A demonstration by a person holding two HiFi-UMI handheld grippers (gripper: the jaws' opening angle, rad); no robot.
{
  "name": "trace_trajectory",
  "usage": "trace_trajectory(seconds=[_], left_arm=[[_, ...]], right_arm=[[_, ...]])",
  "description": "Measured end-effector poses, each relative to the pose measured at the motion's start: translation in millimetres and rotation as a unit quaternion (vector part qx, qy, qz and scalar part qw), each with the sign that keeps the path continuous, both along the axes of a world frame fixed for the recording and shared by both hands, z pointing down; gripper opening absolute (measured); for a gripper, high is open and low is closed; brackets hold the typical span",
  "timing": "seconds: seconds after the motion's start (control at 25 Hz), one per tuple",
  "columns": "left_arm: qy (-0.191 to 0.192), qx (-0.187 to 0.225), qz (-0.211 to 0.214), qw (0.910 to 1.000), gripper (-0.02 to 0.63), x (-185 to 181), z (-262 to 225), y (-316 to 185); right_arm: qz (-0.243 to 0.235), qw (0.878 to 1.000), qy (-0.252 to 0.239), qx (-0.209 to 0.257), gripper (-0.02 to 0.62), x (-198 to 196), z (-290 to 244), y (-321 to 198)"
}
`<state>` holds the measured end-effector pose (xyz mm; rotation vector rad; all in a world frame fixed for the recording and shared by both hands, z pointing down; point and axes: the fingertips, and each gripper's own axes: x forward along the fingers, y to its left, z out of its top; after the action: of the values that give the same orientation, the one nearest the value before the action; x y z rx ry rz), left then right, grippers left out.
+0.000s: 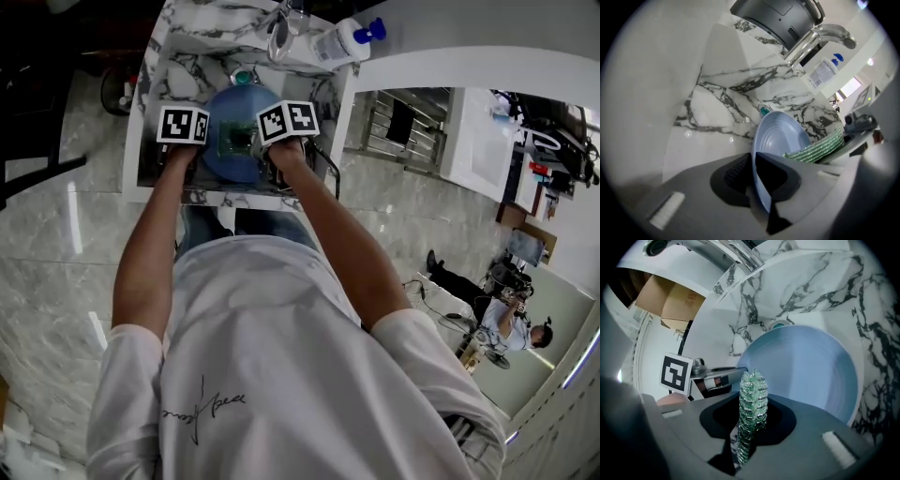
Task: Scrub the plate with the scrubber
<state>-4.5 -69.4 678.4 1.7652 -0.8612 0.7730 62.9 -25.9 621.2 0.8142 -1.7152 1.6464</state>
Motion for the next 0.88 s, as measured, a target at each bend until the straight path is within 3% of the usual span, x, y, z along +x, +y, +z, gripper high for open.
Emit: trace_trajectory(seconds=[0.44, 0.88], left_arm=[[-0.014, -0.001, 0.003, 0.9999, 0.083, -2.8, 7.1, 0.5], [-0.006, 0.0, 0.004, 1.0, 0.084, -0.2, 2.4, 0.0]], right_arm=[[-0.044, 0.999, -0.006, -0.027, 0.061, -10.2, 17.9, 18.1], [-0.068, 0.997, 0.021, -0.035, 0.061, -3.6, 34.2, 28.6]])
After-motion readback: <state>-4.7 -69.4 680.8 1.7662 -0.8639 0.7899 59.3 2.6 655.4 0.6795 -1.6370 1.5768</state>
